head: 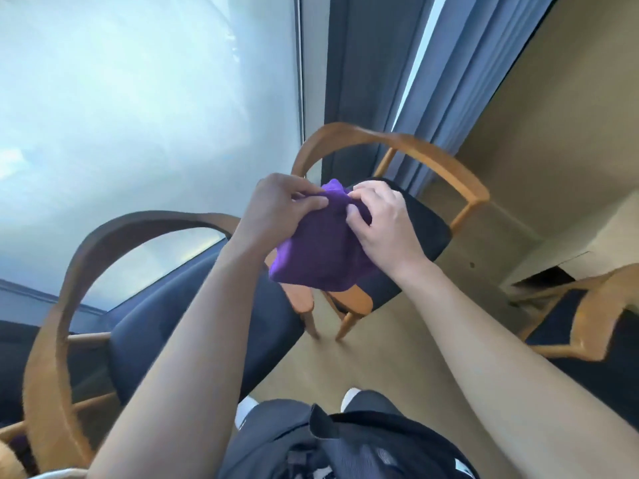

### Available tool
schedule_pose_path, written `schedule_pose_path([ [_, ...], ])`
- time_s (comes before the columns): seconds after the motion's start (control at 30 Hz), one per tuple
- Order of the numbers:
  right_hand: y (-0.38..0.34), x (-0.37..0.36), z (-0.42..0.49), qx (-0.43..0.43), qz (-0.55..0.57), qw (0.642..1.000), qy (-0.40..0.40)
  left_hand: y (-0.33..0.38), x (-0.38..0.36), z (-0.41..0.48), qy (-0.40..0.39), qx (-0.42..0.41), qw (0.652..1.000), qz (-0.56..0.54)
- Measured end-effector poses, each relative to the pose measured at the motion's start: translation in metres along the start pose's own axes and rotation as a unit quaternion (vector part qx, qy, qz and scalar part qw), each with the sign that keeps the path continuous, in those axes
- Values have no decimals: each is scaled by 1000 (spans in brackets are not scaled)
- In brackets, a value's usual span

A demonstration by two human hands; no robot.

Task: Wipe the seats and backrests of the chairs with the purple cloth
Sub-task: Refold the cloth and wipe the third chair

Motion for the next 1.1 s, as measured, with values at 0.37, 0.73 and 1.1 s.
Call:
schedule_pose_path([
  [0.37,26,105,20,-14,103,989,101,122,-27,37,107,-113,987,48],
  [0.73,60,149,12,62,100,988,103,159,-51,43,46,-79,993,70],
  [1.1,73,139,-18,58,32,990,126,136,-85,21,-22,-113,989,95],
])
Point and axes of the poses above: each hand's wrist, its own z-axis towards the middle knuckle, its own x-axis out of the back of the hand, y = z × x, the point moved 4 cm from there along z, towards the middle knuckle, and after that the axes turned 3 degrees about -x, right-handed, at the moved point
